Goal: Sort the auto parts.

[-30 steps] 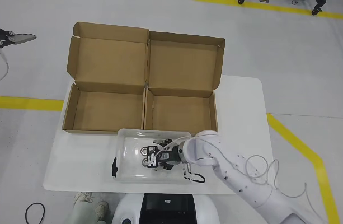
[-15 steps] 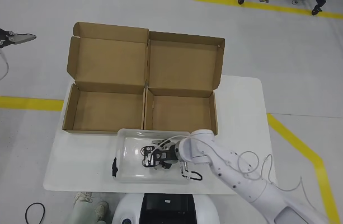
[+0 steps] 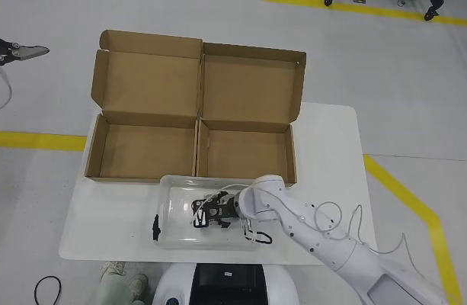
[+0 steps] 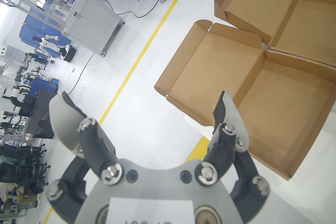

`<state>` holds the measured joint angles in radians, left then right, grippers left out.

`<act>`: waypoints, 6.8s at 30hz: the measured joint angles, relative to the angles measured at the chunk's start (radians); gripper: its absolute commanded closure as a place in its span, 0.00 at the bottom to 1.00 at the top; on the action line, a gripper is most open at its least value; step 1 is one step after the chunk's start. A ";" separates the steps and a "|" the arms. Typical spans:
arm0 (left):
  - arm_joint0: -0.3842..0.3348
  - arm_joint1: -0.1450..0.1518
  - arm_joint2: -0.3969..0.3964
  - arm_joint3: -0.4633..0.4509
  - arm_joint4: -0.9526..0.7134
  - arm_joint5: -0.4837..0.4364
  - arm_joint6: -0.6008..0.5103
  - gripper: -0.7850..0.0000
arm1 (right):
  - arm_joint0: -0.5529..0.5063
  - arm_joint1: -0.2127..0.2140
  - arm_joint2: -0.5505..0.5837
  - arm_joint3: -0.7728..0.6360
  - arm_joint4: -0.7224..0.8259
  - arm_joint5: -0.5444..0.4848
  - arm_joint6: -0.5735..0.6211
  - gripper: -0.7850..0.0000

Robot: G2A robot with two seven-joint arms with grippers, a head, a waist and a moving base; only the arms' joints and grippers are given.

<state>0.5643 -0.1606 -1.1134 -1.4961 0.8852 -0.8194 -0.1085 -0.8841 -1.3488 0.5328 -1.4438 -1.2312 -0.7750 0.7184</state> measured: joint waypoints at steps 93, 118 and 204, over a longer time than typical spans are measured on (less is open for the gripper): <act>0.000 0.000 0.000 0.000 0.000 0.000 0.000 0.00 | 0.107 0.063 0.444 -0.169 -0.018 -0.031 -0.975 1.00; 0.000 0.000 0.000 0.000 0.000 0.000 0.000 0.00 | 0.066 0.065 0.453 -0.187 0.020 -0.018 -0.947 1.00; 0.000 0.000 0.000 0.000 0.000 0.000 0.000 0.00 | 0.137 0.000 0.238 0.390 0.023 -0.023 -0.644 1.00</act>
<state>0.5643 -0.1606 -1.1134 -1.4961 0.8852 -0.8194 -0.1085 -0.7471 -1.3490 0.7705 -1.0538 -1.2080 -0.7978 0.0740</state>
